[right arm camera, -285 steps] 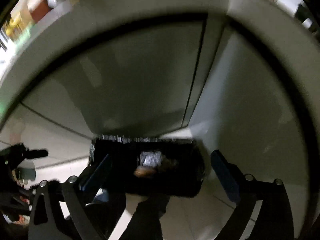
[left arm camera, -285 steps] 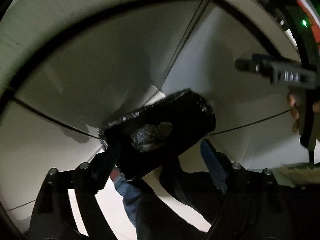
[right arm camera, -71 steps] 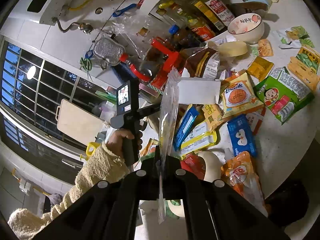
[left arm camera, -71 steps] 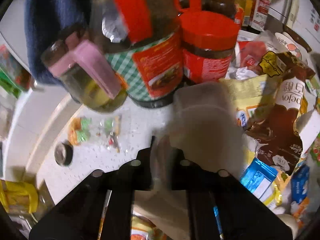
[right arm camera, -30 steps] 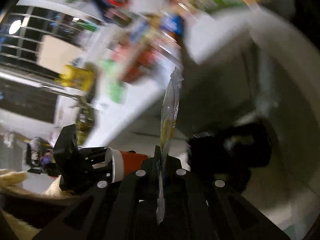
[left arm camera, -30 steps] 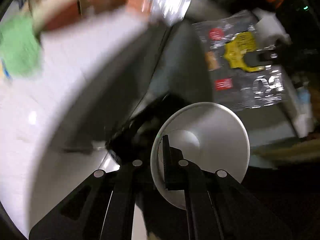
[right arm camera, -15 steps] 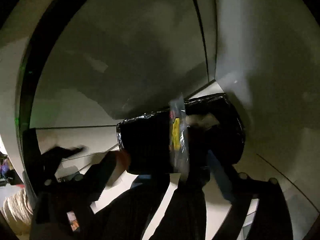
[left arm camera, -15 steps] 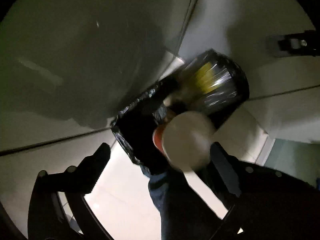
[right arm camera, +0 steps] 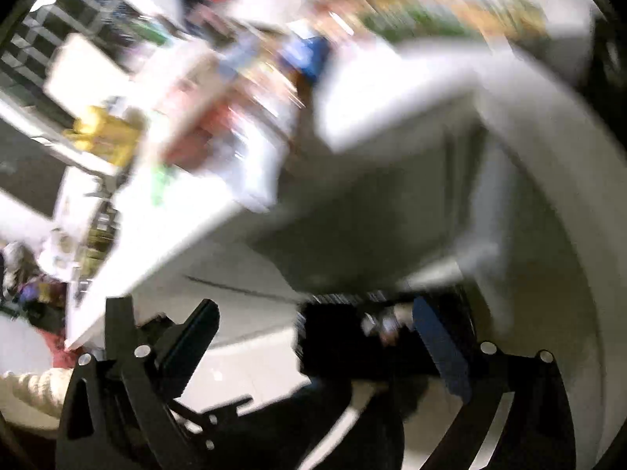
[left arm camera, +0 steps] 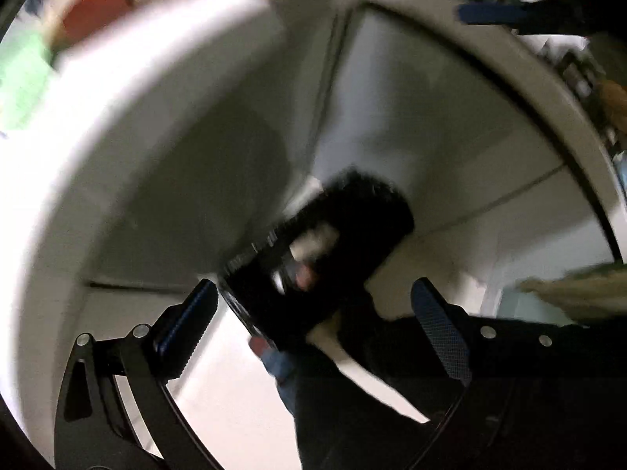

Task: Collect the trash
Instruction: 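Lower the cup and plastic bag into the trash bin and open both tools, then grasp the orange snack bag with the right tool and lift it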

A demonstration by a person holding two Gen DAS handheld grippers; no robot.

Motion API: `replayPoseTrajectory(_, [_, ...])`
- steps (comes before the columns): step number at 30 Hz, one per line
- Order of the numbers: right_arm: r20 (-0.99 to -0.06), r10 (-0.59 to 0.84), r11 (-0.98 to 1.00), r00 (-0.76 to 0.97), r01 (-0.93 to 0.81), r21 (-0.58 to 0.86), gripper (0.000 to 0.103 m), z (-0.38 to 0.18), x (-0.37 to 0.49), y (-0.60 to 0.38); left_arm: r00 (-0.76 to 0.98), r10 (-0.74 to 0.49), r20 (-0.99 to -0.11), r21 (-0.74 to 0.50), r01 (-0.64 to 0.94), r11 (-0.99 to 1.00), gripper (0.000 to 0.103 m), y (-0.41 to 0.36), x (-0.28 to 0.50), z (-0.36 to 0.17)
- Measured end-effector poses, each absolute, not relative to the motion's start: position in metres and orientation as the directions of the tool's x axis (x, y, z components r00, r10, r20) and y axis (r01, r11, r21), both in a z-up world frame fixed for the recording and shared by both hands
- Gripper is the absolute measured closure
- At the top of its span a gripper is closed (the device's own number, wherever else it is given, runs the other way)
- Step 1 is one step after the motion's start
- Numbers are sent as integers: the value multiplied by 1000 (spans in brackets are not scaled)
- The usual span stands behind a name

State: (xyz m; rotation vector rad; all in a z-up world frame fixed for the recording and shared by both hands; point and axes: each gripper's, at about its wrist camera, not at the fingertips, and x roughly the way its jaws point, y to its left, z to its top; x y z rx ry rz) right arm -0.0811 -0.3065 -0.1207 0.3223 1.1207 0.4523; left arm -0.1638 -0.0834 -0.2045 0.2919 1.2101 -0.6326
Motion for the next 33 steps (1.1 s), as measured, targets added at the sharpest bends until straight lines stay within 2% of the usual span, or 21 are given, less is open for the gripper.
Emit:
replayPoseTrajectory(3, [-736,536,844,413,-272,461,5,-93,-58,-292,333,-309,-891,-71,569,819,6,-71,-161,-161])
replayPoseTrajectory(8, [-747,518,851,417,-341,399,5,-98,-21,-262,472,-299,-829,-33,492,870,6,-54,-151,-117])
replayPoseTrajectory(15, [-814,402,897,419,-358,259,5,-129,8,-224,525,-255,-812,-38,388,921,6,-25,-137,-106])
replayPoseTrajectory(22, [-848,344,917,404,-339,210,6,-154,21,-221,522,-233,-821,-58,329,942,6,-2,-133,-107])
replayPoseTrajectory(25, [-842,313,919,440,-365,151,20,-156,19,-214,516,-225,-826,-64,311,948,6,3,-128,-110])
replayPoseTrajectory(26, [-837,299,921,458,-368,128,37,-155,18,-213,513,-225,-828,-67,307,949,6,4,-127,-111])
replayPoseTrajectory(28, [-835,303,922,460,-363,134,43,-155,19,-215,509,-226,-831,-74,301,951,6,5,-124,-113])
replayPoseTrajectory(33, [-838,292,932,461,-333,141,45,-148,12,-225,514,-228,-827,-72,305,950,6,7,-120,-114])
